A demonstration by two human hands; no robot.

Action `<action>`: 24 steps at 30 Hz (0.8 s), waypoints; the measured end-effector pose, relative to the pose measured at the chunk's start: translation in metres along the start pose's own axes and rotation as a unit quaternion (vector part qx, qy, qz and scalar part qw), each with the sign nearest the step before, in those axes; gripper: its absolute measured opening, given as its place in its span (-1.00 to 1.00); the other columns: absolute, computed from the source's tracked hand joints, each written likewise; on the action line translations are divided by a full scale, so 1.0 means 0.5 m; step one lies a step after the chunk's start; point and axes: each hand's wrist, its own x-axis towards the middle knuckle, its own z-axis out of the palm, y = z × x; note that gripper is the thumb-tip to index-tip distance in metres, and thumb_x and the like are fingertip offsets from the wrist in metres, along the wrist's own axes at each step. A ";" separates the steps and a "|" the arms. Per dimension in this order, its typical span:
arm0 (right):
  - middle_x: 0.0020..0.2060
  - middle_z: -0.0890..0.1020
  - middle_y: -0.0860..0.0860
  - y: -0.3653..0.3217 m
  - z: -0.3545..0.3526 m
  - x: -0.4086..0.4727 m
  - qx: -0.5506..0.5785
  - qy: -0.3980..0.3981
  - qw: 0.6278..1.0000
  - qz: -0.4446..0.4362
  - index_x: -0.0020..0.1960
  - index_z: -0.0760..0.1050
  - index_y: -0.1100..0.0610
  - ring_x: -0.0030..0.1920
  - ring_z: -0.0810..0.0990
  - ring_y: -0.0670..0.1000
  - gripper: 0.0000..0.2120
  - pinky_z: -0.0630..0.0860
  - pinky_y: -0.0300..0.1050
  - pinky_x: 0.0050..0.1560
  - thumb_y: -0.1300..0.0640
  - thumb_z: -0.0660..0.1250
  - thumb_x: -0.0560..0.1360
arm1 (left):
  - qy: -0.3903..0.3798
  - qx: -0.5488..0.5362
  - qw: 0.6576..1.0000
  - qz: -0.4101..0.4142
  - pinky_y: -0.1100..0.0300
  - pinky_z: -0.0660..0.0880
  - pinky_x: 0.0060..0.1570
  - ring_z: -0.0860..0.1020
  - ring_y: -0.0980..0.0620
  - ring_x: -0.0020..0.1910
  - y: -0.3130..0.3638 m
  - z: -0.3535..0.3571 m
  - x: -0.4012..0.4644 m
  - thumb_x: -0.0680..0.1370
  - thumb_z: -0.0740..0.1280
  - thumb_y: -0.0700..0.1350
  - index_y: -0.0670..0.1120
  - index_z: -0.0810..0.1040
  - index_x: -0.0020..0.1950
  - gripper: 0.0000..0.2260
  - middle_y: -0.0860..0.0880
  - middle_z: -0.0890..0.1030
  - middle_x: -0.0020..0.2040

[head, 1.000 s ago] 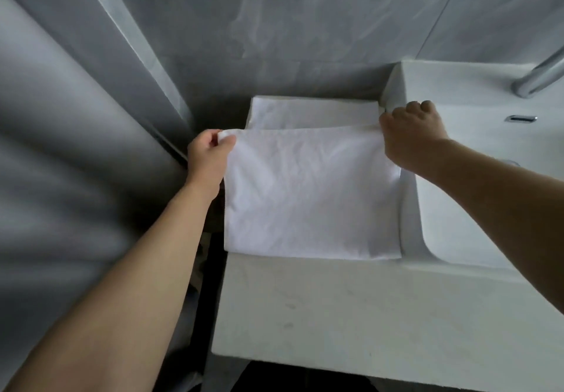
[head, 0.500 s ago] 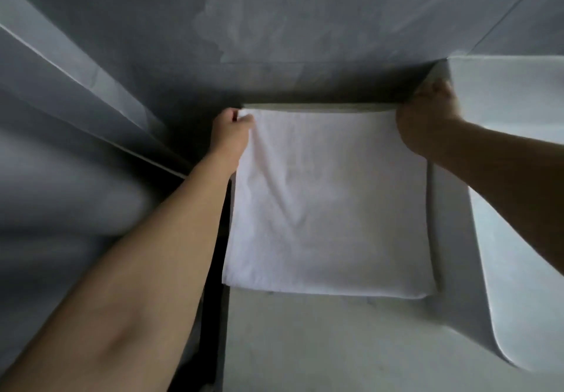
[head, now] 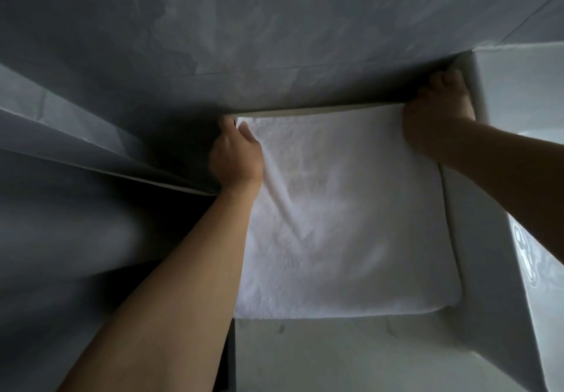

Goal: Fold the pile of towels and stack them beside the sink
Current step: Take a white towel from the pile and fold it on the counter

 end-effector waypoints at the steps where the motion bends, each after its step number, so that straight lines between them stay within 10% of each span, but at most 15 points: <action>1: 0.32 0.47 0.08 -0.003 -0.002 0.002 0.009 -0.008 1.000 -0.002 0.35 0.47 0.11 0.37 0.28 0.18 -0.59 0.07 0.03 0.42 0.05 0.08 0.57 | 0.001 0.004 1.000 0.000 -0.05 0.43 -0.03 0.57 -0.30 0.13 0.002 0.001 0.000 0.68 0.14 -0.04 -0.16 0.44 0.27 -0.74 -0.22 0.64 0.13; 6: 0.28 0.48 0.10 -0.006 0.000 -0.005 0.051 0.004 0.999 -0.005 0.32 0.49 0.11 0.33 0.30 0.18 -0.61 0.10 0.01 0.41 0.07 0.11 0.56 | -0.013 0.022 1.000 -0.002 -0.05 0.44 -0.01 0.57 -0.31 0.14 0.007 -0.004 0.002 0.68 0.14 -0.05 -0.16 0.44 0.27 -0.73 -0.24 0.63 0.13; 10: 0.25 0.39 0.33 -0.031 -0.005 -0.051 0.307 0.124 0.942 0.046 0.30 0.40 0.30 0.22 0.36 0.30 -0.59 0.19 0.14 0.29 0.09 0.20 0.53 | -0.028 -0.018 0.999 -0.021 0.03 0.38 -0.03 0.54 -0.28 0.21 0.017 -0.020 0.000 0.62 0.22 -0.03 -0.17 0.39 0.31 -0.68 -0.21 0.57 0.25; 14: 0.49 0.24 0.26 -0.122 0.002 -0.118 0.410 0.166 0.894 -0.066 0.50 0.25 0.20 0.45 0.24 0.29 -0.41 0.02 0.15 0.45 -0.11 0.10 0.58 | 0.075 0.061 0.982 0.161 -0.11 0.38 0.21 0.47 -0.27 0.26 0.029 -0.027 -0.094 0.45 0.32 -0.09 -0.18 0.48 0.30 -0.57 -0.24 0.49 0.30; 17: 0.56 0.08 0.15 -0.148 0.046 -0.115 0.431 0.126 0.890 -0.078 0.58 0.07 0.09 0.55 0.06 0.21 -0.40 -0.08 0.14 0.51 -0.16 -0.01 0.63 | -0.058 0.077 0.947 0.307 -0.23 0.18 0.45 0.36 -0.23 0.43 0.037 0.011 -0.156 0.53 0.24 -0.05 -0.13 0.51 0.32 -0.62 -0.19 0.43 0.42; 24: 0.58 -0.05 0.09 -0.153 0.102 -0.101 0.456 0.109 0.883 -0.031 0.59 -0.05 -0.08 0.56 -0.11 0.22 -0.34 -0.19 0.21 0.51 -0.31 -0.12 0.56 | -0.137 0.217 0.926 0.277 -0.27 -0.15 0.52 -0.11 -0.11 0.62 -0.041 0.050 -0.099 0.62 -0.12 0.28 0.14 -0.05 0.63 -0.42 -0.03 -0.04 0.65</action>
